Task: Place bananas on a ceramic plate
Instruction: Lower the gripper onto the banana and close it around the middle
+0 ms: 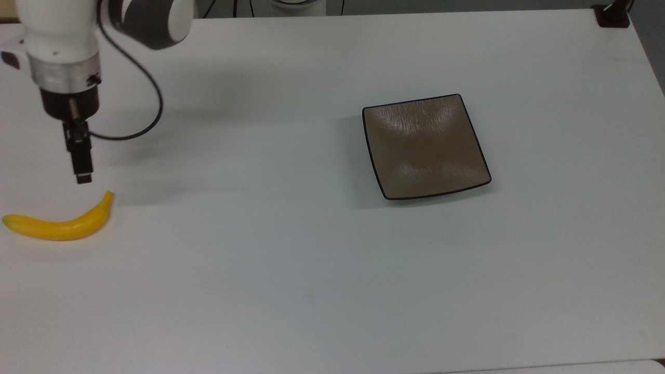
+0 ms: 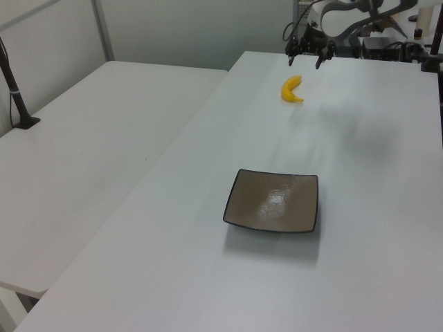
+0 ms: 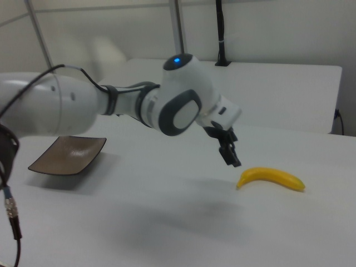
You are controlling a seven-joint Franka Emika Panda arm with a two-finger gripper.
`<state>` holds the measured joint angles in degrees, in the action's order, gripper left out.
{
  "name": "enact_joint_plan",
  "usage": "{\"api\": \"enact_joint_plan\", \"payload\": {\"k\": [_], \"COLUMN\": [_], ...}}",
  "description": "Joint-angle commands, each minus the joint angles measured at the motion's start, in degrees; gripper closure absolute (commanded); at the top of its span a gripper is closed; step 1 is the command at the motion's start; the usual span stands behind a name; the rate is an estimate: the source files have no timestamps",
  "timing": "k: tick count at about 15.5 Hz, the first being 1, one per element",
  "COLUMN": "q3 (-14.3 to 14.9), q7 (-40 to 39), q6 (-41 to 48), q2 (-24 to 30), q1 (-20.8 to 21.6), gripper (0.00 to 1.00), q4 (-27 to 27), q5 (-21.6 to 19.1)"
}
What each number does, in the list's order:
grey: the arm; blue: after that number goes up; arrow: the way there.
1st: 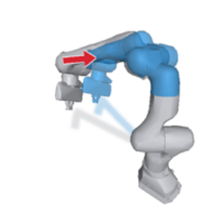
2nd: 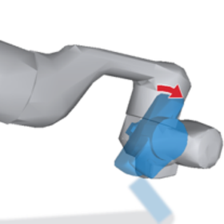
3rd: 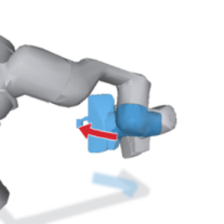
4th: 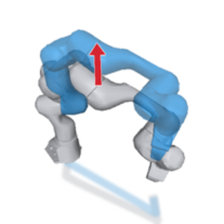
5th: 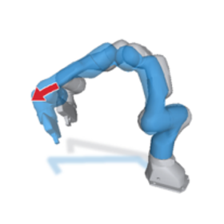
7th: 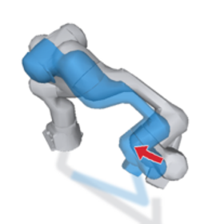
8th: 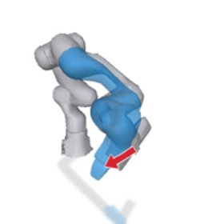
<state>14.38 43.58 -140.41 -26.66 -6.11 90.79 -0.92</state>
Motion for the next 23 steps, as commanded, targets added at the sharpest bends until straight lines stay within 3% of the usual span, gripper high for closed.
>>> {"api": "enact_joint_plan", "payload": {"k": [1, 5, 12, 13, 15, 17, 18, 23], "q3": [0.73, 0.65, 0.47, 0.47, 0.38, 0.38, 0.38, 0.38], "q7": [1.77, 1.77, 4.04, 4.14, 4.14, 4.05, 4.05, 3.79], "q6": [-2.57, -11.72, -12.08, -12.08, -12.08, -12.08, -12.08, -11.9], "q2": [-10.76, -17.44, -24.13, -25.18, -25.46, -25.46, -25.46, -24.93], "q1": [-3.72, -5.14, -5.41, -5.23, -5.06, -4.79, -4.79, -4.44], "gripper": [0.0, 0.0, 0.0, 0.04, 0.28, 0.63, 0.7, 0.74], "q4": [-11.23, -14.4, -20.38, -21.0, -21.18, -21.09, -21.09, -20.57], "q5": [-0.4, -1.98, -3.73, -3.83, -3.83, -3.83, -3.83, -3.74]}}
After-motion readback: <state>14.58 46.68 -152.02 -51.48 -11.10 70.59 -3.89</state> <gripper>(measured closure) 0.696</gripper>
